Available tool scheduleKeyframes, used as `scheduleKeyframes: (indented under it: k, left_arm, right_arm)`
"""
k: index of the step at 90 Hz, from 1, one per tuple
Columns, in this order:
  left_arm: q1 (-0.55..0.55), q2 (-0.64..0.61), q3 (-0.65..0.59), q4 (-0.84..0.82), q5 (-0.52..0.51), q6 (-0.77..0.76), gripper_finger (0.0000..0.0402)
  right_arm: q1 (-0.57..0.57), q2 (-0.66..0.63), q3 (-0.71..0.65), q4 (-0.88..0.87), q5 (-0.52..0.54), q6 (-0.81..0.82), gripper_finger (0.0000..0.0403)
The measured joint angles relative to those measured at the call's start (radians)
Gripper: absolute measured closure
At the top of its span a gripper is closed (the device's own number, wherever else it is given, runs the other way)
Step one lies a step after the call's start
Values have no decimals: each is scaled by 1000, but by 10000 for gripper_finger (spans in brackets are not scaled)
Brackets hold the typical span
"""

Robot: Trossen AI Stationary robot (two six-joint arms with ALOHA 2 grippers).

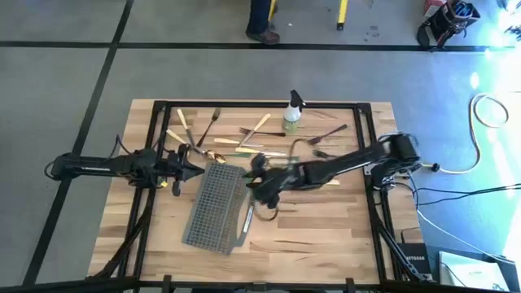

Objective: Sort silverware
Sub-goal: Adjust the gray cutlery rack from a lying position to a standing position

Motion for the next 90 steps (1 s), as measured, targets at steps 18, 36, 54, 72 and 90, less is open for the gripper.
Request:
scheduleKeyframes:
  k: [18, 36, 54, 72, 90]
  left_arm:
    - [0, 0, 0, 1, -6, 32, 402]
    - [0, -1, 0, 5, -11, 30, 402]
    - [0, 0, 0, 6, -11, 31, 402]
    - [0, 0, 0, 6, -11, 7, 402]
    - [0, 0, 0, 6, -11, -14, 402]
  right_arm:
    - [44, 116, 60, 36, 22, -175, 205]
    - [71, 182, 60, 161, 49, -260, 203]
    - [72, 249, 60, 208, 76, -283, 203]
    - [72, 287, 61, 337, 112, -305, 203]
    - [70, 367, 59, 445, 132, -389, 203]
